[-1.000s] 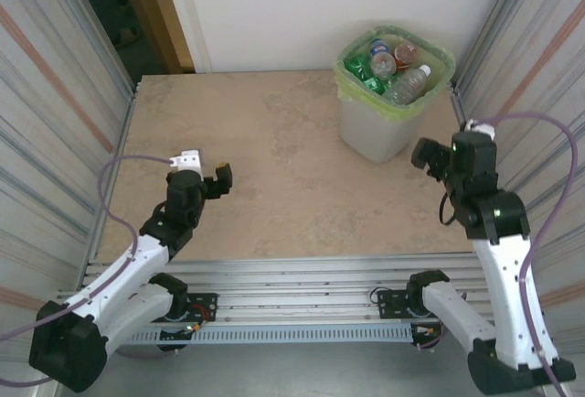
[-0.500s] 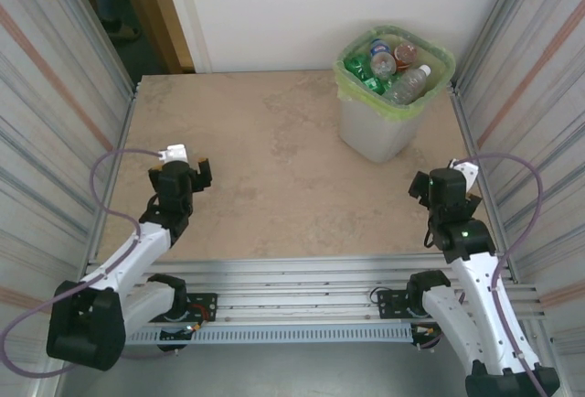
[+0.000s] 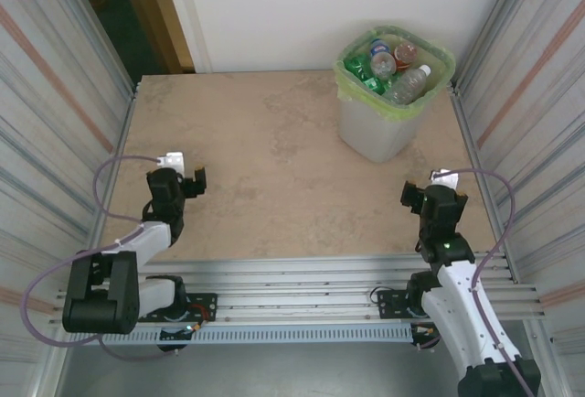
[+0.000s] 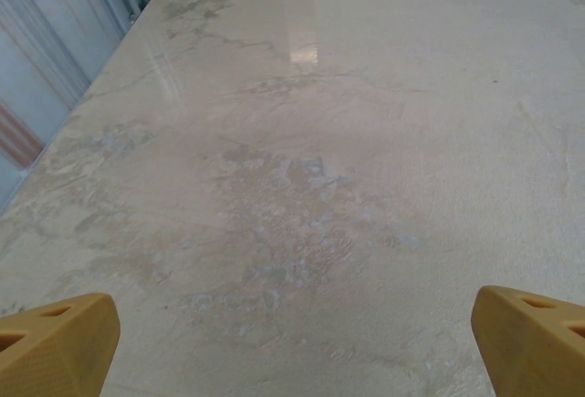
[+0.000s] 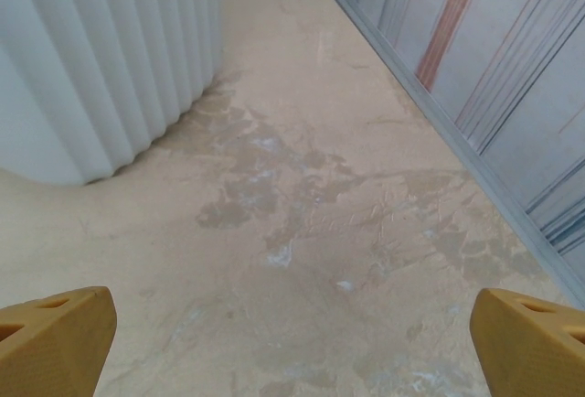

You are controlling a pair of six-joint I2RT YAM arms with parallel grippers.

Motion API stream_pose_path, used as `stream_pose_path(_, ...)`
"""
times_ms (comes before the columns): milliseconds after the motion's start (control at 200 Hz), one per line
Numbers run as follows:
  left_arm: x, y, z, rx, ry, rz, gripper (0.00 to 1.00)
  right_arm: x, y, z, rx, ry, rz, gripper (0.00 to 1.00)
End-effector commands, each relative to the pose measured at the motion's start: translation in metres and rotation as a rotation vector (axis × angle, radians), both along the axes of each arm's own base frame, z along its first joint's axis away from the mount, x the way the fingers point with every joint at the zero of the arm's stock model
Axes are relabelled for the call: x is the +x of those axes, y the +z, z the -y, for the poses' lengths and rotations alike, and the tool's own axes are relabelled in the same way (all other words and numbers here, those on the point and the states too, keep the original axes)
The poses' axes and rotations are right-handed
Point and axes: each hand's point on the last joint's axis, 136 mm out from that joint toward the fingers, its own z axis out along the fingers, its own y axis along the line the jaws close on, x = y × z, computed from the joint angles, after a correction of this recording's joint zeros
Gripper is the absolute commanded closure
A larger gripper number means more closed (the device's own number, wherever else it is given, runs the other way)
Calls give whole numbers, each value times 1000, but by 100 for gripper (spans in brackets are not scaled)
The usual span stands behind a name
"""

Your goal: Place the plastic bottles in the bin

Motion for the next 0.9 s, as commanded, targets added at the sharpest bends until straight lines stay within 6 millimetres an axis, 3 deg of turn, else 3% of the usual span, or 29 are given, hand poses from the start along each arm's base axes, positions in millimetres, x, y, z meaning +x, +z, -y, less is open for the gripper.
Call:
stream_pose_path(0,7,16,12,12,-100,112,1,9,16,-4,-15,55,117,2)
stream_pose_path(135,9,13,25,4,-179,85,1,9,18,-1,-13,61,171,2)
stream_pose_path(250,5,19,36,-37,-232,161,1,9,21,3,-7,57,190,2)
stream_pose_path(381,9,15,36,-52,-229,201,1,12,20,1,6,81,203,2)
stream_pose_path(576,21,-9,43,-47,-272,148,1,19,12,-5,4,119,207,2)
stream_pose_path(736,35,-16,57,-60,-356,53,1,27,3,-13,-4,178,211,2)
stream_pose_path(897,42,-18,44,-120,-312,22,1,37,-4,-19,16,229,220,2)
